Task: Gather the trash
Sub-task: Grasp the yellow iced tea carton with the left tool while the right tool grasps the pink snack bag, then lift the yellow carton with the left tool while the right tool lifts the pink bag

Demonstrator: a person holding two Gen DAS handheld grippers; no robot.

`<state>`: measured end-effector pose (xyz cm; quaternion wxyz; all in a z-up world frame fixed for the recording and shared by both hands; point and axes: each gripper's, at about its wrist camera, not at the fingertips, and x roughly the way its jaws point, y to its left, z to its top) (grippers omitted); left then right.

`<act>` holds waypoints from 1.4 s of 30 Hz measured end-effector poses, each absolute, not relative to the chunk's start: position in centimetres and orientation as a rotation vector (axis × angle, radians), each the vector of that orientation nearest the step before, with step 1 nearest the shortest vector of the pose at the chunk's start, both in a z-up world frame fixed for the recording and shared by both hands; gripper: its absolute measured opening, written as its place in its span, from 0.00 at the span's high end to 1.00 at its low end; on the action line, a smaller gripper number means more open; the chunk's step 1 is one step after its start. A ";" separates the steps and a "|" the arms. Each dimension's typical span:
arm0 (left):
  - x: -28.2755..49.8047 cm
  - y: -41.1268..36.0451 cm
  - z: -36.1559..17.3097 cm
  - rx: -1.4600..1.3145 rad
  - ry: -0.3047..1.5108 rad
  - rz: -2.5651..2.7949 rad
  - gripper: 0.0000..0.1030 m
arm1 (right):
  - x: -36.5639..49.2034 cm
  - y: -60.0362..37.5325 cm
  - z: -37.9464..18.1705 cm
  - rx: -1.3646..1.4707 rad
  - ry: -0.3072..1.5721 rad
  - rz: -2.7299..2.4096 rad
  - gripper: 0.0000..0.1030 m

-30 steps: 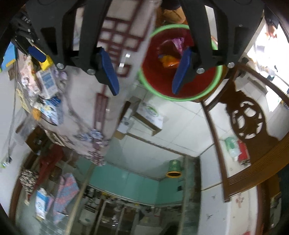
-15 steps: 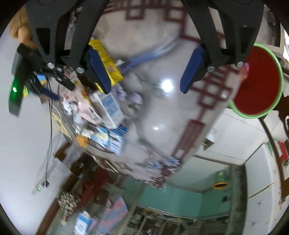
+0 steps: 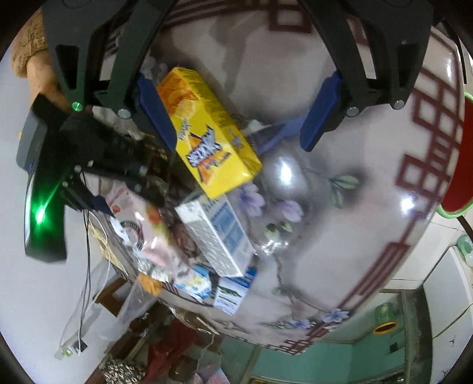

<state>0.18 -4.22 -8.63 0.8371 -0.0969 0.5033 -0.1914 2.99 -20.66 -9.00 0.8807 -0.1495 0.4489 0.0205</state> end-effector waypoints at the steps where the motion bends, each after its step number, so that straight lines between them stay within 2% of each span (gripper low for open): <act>1: 0.1 -4.7 -8.7 -0.197 1.066 -0.410 0.19 | 2.9 -21.2 -8.4 -0.273 0.923 0.035 0.45; 9: 0.3 -7.8 -10.0 -0.176 1.091 -0.378 0.15 | 1.3 -24.4 -3.8 -0.073 0.789 -0.022 0.47; 19: 1.5 -10.4 -13.0 -0.163 1.165 -0.333 0.16 | 0.4 -25.1 -3.7 -0.049 0.781 -0.034 0.46; 26: 1.6 -9.9 -12.8 -0.165 1.154 -0.364 0.36 | -0.1 -25.2 -3.6 -0.053 0.765 -0.040 0.46; 42: 0.0 -9.0 -6.8 -0.051 0.949 -0.448 0.39 | -0.9 -24.8 -3.0 -0.035 0.721 -0.033 0.46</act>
